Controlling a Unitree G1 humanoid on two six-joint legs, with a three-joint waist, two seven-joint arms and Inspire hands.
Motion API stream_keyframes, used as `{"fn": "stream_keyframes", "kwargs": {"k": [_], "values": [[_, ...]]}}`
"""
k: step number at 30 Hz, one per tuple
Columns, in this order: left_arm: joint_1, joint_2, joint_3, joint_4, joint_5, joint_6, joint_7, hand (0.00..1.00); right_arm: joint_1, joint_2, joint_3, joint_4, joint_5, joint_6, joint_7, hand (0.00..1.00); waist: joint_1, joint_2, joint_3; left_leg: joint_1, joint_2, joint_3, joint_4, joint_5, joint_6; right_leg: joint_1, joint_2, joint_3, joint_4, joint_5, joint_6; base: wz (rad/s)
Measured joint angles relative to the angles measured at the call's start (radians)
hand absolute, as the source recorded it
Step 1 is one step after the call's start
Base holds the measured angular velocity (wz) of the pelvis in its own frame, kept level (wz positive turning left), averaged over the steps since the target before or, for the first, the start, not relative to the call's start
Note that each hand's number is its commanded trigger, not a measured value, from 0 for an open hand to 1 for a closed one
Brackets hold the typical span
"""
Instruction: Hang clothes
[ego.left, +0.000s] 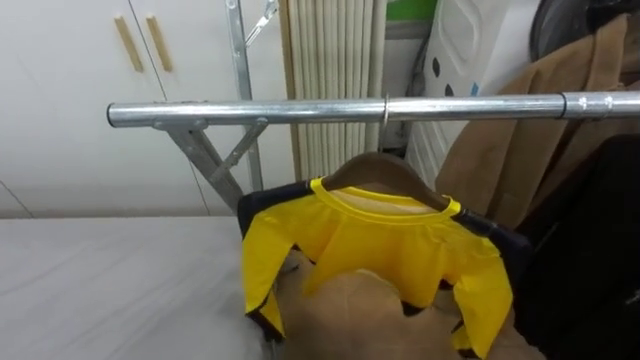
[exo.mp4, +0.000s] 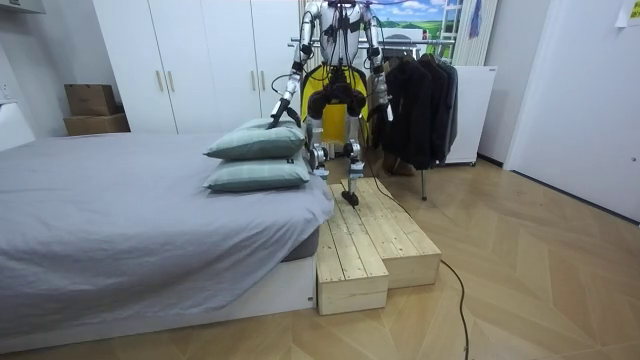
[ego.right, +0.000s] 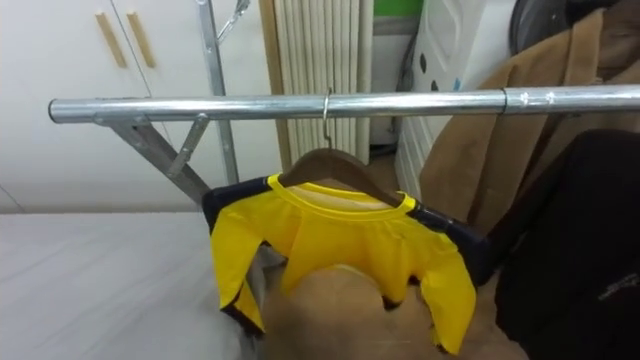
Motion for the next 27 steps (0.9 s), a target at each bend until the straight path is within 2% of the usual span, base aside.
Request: {"fn": "stream_keyframes", "kwargs": {"k": [5, 8, 10, 13, 20, 24, 27], "values": [[-0.007, 0.000, -0.030, 0.025, -0.047, 0.000, 0.000, 0.00, -0.006, 0.002, 0.019, 0.126, -0.016, 0.041, 0.020, 0.00, -0.004, 0.009, -0.0016, 0.010, -0.002, -0.003, 0.000, -0.001, 0.001, 0.008, -0.001, 0.000, 0.008, -0.004, 0.003, 0.01], [-0.007, 0.002, -0.035, 0.026, -0.108, 0.000, -0.002, 0.00, -0.002, 0.001, 0.019, 0.157, -0.036, 0.091, 0.035, 0.00, -0.008, 0.009, -0.0002, 0.019, -0.002, -0.008, 0.000, -0.003, 0.002, 0.019, -0.003, -0.004, 0.009, -0.009, 0.004, 0.04], [-0.008, 0.005, -0.074, 0.038, -0.131, 0.000, -0.003, 0.00, -0.009, 0.002, 0.022, 0.156, -0.064, 0.130, 0.036, 0.00, -0.008, 0.012, -0.0005, 0.019, -0.004, -0.008, 0.000, -0.003, 0.002, 0.018, -0.004, -0.004, 0.010, -0.009, 0.004, 0.00], [-0.014, 0.005, -0.089, 0.046, -0.131, 0.001, -0.004, 0.00, -0.036, 0.001, 0.023, 0.155, -0.096, 0.160, 0.035, 0.00, -0.008, 0.011, -0.0001, 0.018, -0.005, -0.009, 0.001, -0.004, 0.002, 0.018, -0.006, -0.007, 0.011, -0.009, 0.004, 0.00], [-0.016, 0.006, -0.096, 0.050, -0.131, 0.003, -0.005, 0.00, -0.117, -0.008, 0.041, 0.138, -0.132, 0.179, 0.041, 0.00, -0.008, 0.010, 0.0004, 0.021, -0.006, -0.006, 0.003, -0.003, 0.002, 0.016, -0.004, -0.004, 0.014, -0.009, 0.004, 0.00], [-0.022, 0.008, -0.096, 0.050, -0.131, 0.008, -0.002, 0.00, -0.162, -0.006, 0.061, 0.131, -0.123, 0.172, 0.039, 0.00, -0.006, 0.009, 0.0004, 0.021, -0.006, -0.009, 0.003, -0.003, 0.002, 0.017, -0.004, -0.004, 0.014, -0.009, 0.003, 0.01], [-0.025, 0.009, -0.096, 0.050, -0.131, 0.008, 0.004, 0.00, -0.162, -0.006, 0.067, 0.133, -0.122, 0.170, 0.037, 0.00, -0.001, 0.006, -0.0002, 0.020, -0.006, -0.011, 0.002, -0.003, 0.002, 0.017, -0.004, -0.006, 0.011, -0.009, 0.004, 0.00]]}}
